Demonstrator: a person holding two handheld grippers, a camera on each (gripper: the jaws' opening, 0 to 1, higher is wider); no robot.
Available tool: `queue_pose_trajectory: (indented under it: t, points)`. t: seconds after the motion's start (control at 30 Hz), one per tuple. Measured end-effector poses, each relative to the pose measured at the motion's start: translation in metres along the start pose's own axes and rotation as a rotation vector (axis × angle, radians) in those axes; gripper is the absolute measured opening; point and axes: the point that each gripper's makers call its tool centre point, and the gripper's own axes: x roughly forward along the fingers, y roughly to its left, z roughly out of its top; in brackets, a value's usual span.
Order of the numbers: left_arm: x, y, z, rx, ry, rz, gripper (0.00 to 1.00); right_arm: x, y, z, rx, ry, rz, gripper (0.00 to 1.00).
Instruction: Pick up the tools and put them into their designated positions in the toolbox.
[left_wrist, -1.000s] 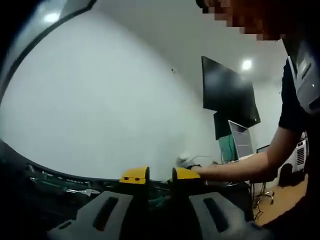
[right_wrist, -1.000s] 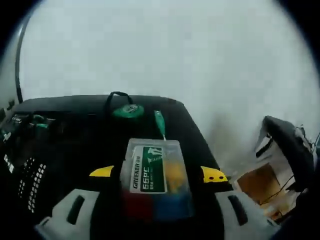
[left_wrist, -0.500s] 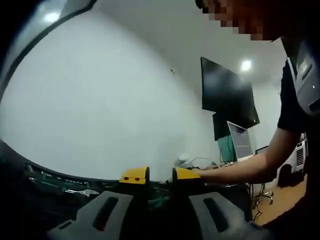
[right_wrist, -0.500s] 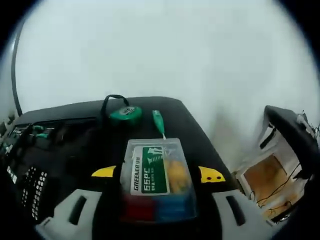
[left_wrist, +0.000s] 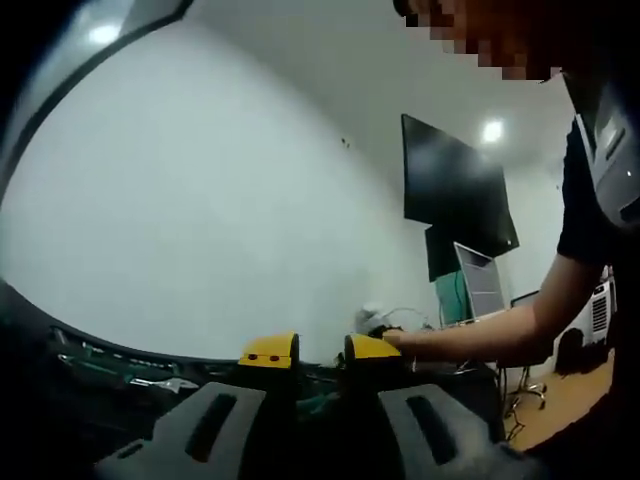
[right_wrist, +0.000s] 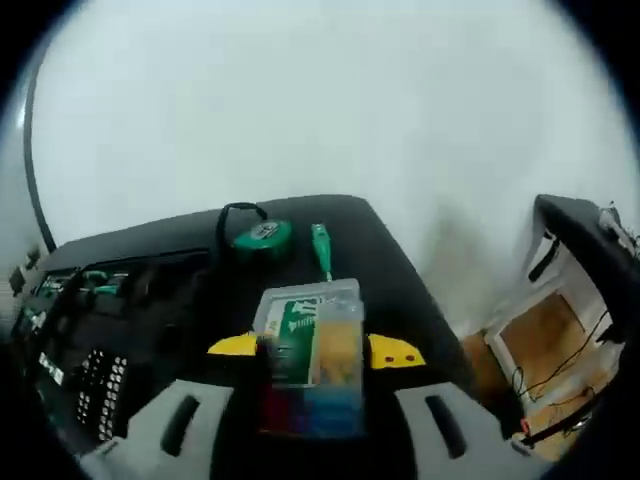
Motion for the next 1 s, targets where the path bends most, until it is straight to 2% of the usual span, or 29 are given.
queue_pose_trajectory:
  t: [0.03, 0.07, 0.1, 0.17, 0.27, 0.37, 0.43, 0.5, 0.57, 0.6, 0.63, 0.73, 0.8, 0.83, 0.87, 0.9, 0.93, 1.0]
  points:
    - [0.0, 0.0, 0.0, 0.0, 0.0, 0.0, 0.21, -0.004, -0.003, 0.004, 0.023, -0.008, 0.006, 0.25]
    - [0.0, 0.0, 0.0, 0.001, 0.0, 0.0, 0.21, -0.007, -0.004, 0.009, 0.112, -0.017, 0.017, 0.28]
    - [0.0, 0.0, 0.0, 0.002, -0.001, 0.0, 0.21, -0.012, -0.006, 0.01, 0.2, 0.0, 0.038, 0.35]
    - [0.0, 0.0, 0.0, 0.004, -0.001, 0.001, 0.21, -0.018, -0.008, 0.005, 0.318, 0.048, 0.067, 0.38]
    - [0.0, 0.0, 0.0, 0.007, 0.0, 0.003, 0.21, -0.015, -0.024, -0.005, 0.443, 0.084, 0.083, 0.39]
    - [0.0, 0.0, 0.0, 0.011, 0.0, 0.001, 0.21, -0.005, -0.017, -0.025, 0.587, 0.16, 0.193, 0.39]
    - [0.0, -0.001, 0.0, 0.013, 0.002, 0.0, 0.21, -0.004, -0.012, -0.024, 0.658, 0.168, 0.262, 0.41]
    - [0.0, -0.001, -0.001, 0.014, 0.005, -0.001, 0.21, -0.002, -0.013, -0.025, 0.714, 0.176, 0.293, 0.32]
    - [0.0, -0.001, -0.001, 0.016, 0.007, -0.002, 0.21, -0.003, -0.003, -0.021, 0.827, 0.198, 0.379, 0.3]
    - [0.0, -0.001, -0.001, 0.017, 0.009, -0.001, 0.21, -0.003, 0.001, -0.016, 0.846, 0.185, 0.411, 0.32]
    - [0.0, -0.001, -0.001, 0.018, 0.01, -0.001, 0.21, -0.004, 0.005, -0.016, 0.866, 0.199, 0.434, 0.33]
    - [0.0, 0.0, -0.001, 0.017, 0.008, 0.002, 0.21, -0.004, 0.016, -0.011, 0.894, 0.215, 0.471, 0.33]
    - [0.0, 0.0, -0.002, 0.017, 0.01, 0.004, 0.21, -0.002, 0.022, -0.014, 0.861, 0.238, 0.463, 0.32]
    - [0.0, 0.001, -0.002, 0.018, 0.013, 0.005, 0.21, 0.002, 0.017, -0.016, 0.819, 0.229, 0.419, 0.29]
    - [0.0, 0.0, -0.002, 0.02, 0.016, 0.005, 0.21, 0.003, 0.014, -0.021, 0.777, 0.252, 0.386, 0.22]
    - [0.001, 0.0, -0.003, 0.021, 0.018, 0.004, 0.21, 0.005, 0.012, -0.022, 0.744, 0.25, 0.374, 0.17]
    - [0.001, 0.0, -0.004, 0.023, 0.02, 0.003, 0.21, 0.005, 0.015, -0.017, 0.77, 0.237, 0.403, 0.18]
    - [0.001, 0.0, -0.005, 0.026, 0.026, 0.001, 0.21, 0.007, 0.014, -0.016, 0.786, 0.249, 0.413, 0.18]
